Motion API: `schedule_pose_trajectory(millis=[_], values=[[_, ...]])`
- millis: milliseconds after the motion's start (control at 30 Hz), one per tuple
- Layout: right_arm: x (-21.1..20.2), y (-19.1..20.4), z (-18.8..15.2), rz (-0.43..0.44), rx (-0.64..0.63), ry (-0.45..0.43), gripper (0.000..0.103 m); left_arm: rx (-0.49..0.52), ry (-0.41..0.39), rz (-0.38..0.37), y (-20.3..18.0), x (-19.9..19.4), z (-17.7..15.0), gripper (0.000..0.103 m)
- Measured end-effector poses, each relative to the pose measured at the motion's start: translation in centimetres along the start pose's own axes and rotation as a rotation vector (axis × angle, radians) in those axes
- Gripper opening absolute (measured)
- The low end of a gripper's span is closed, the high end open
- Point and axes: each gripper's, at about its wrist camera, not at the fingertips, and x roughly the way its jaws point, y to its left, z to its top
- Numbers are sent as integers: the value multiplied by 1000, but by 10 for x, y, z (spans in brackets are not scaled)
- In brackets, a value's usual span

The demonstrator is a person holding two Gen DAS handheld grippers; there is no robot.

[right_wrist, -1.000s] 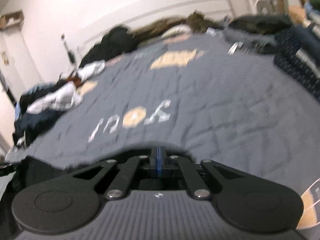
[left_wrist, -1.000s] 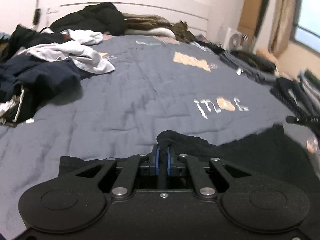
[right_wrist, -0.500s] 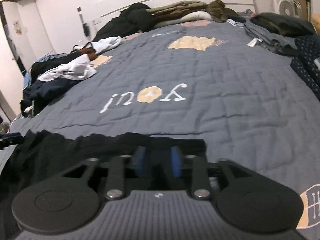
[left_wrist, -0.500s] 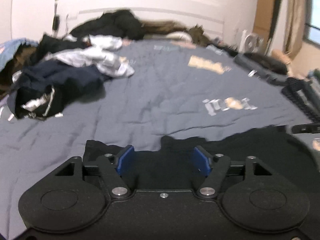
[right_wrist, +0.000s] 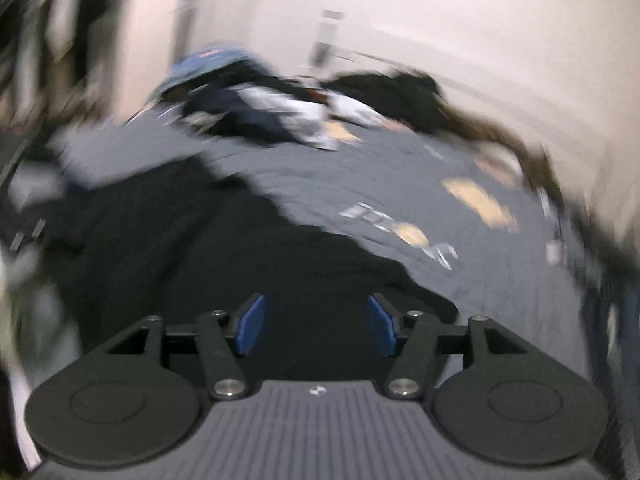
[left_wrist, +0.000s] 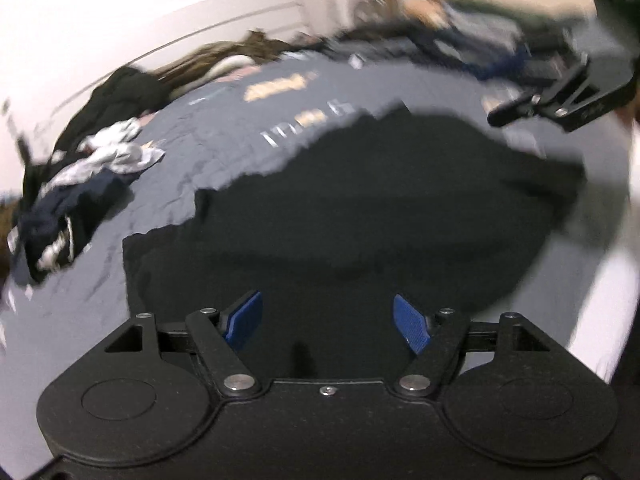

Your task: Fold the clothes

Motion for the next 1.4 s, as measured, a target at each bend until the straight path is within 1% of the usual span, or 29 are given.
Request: schedule_pose_trajectory(millis=[67, 133, 200, 267, 333, 400, 433, 467, 500, 567, 600, 633, 733, 767, 800, 900, 933, 1000, 1033, 1133, 1233, 1300, 1367, 1400], values=[[-10, 41, -8, 46, -164, -12, 57, 110, 15, 8, -14, -5, -12, 72], [-17, 78, -18, 96, -312, -17, 58, 238, 8, 19, -34, -7, -18, 72], [-17, 99, -25, 96, -385, -1, 58, 349, -9, 26, -55, -5, -22, 72], [-16, 118, -31, 96, -454, 15, 58, 435, -24, 33, -74, 5, -21, 72], [-14, 124, -31, 89, -452, 25, 58, 481, -22, 45, -88, 20, -18, 72], [-12, 125, -29, 71, -462, 21, 58, 524, -9, 64, -98, 38, -17, 69], [-10, 127, -29, 66, -471, 27, 58, 552, -16, 71, -101, 46, -18, 58], [-7, 129, -28, 60, -480, 33, 58, 570, -19, 72, -103, 51, -19, 25], [-4, 133, -29, 52, -496, 38, 58, 563, -12, 64, -103, 53, -18, 8], [0, 138, -29, 44, -524, 34, 58, 527, -5, 50, -101, 52, -14, 5], [1, 140, -29, 43, -538, 36, 58, 509, -15, 47, -97, 48, -13, 5], [3, 142, -31, 41, -558, 36, 58, 466, -22, 32, -90, 43, -11, 4], [8, 147, -36, 32, -619, 35, 58, 269, -30, -40, -63, 27, 2, 4], [11, 148, -39, 25, -637, 41, 58, 220, -32, -60, -56, 24, 6, 4], [12, 149, -42, 26, -655, 44, 58, 196, -32, -71, -52, 22, 10, 4], [14, 153, -55, 24, -731, 27, 56, 166, -25, -96, -45, 22, 18, 4], [15, 151, -58, 18, -756, 29, 52, 158, -21, -106, -42, 23, 20, 4], [16, 148, -65, 6, -804, 34, 28, 146, -17, -122, -40, 21, 19, 4], [15, 143, -70, -9, -829, 48, 11, 141, -15, -130, -39, 20, 18, 4], [14, 125, -87, -54, -903, 92, 9, 126, -8, -155, -37, 16, 15, 4], [4, 110, -99, -71, -971, 91, 9, 132, 0, -165, -37, 15, 14, 4], [-1, 100, -108, -75, -1016, 111, 9, 143, 8, -159, -38, 15, 12, 4], [-6, 91, -117, -72, -1057, 146, 9, 124, 14, -169, -36, 17, 10, 4], [-8, 85, -122, -68, -1058, 162, 9, 118, 14, -171, -35, 17, 10, 4]])
